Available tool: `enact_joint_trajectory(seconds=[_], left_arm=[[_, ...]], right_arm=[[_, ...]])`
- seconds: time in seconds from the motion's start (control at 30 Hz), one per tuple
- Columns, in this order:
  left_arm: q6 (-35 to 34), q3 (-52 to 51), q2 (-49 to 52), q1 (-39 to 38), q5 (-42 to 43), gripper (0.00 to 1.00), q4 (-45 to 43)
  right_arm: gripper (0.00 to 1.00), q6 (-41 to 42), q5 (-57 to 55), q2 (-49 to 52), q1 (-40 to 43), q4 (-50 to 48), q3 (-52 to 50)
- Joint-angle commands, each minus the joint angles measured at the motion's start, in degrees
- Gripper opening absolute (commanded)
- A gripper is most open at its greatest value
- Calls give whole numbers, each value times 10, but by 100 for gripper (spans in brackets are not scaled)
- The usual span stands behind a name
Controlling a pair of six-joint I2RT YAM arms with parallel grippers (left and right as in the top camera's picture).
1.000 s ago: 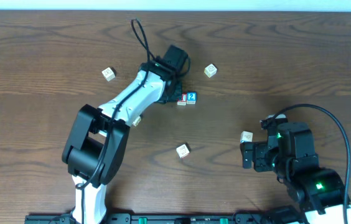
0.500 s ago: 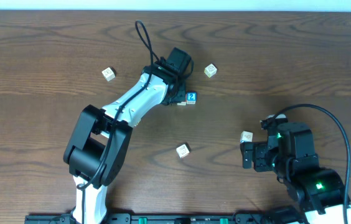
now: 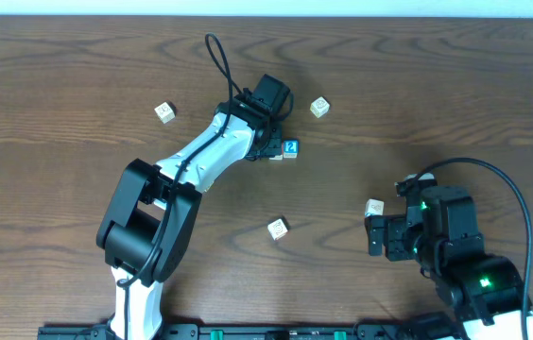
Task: Spell out Ai2
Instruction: 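Lower the red 'A' block beside the 'I' block and align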
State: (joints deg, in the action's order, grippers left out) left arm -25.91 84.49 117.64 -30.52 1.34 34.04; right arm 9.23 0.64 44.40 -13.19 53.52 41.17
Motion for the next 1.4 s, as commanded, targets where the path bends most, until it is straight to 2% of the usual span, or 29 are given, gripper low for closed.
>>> enact_joint_trajectory(seconds=[0.0,0.23,0.53,0.6,0.87,1.17,1.37], left_arm=[[0,-5,2,1,-3,10,-1],[-1,-5,2,1,-2,21,0],[0,-5,2,1,-2,28,0],[-1,-5,2,1,-2,33,0],[-1,-5,2,1,-2,38,2],[-1,-5,2,1,-3,39,-1],[0,3,2,11,-3,46,-8]], right_arm=[[99,8,2,-2,2,0,-1],[99,8,2,-2,2,0,-1],[99,8,2,-2,2,1,-1],[99,8,2,-2,2,0,-1],[99,8,2,-2,2,0,-1],[99,8,2,-2,2,0,-1],[99,8,2,-2,2,0,-1]])
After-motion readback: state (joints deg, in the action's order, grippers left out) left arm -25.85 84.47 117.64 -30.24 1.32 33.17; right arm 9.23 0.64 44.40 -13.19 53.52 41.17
